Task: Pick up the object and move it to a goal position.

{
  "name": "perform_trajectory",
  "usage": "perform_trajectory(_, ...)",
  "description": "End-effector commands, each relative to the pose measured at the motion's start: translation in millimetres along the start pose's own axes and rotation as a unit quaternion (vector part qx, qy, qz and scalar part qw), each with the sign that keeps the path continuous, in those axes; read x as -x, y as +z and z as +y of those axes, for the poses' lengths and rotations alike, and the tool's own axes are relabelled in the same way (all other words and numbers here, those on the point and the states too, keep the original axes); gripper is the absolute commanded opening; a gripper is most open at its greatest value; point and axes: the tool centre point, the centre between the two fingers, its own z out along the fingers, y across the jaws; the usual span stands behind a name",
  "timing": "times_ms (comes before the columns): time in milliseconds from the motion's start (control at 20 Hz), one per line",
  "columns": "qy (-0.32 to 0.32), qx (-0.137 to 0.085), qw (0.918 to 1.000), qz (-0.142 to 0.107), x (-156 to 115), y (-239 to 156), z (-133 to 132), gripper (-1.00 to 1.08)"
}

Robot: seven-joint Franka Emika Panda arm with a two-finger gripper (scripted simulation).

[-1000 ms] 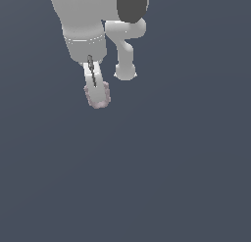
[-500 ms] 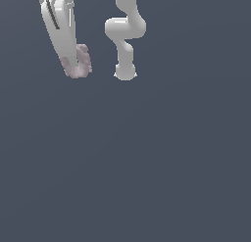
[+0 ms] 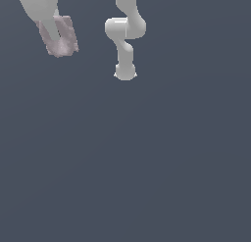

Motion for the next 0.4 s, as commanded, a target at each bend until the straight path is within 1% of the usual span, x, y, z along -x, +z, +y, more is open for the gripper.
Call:
perform_trajectory(0, 0.0, 0.0, 1.0, 0.0, -2.9, -7.1, 1.5, -1.0)
perform_trajectory(350, 0.0, 0.0, 1.0, 0.0, -5.9, -13.6, 2.4, -1.0)
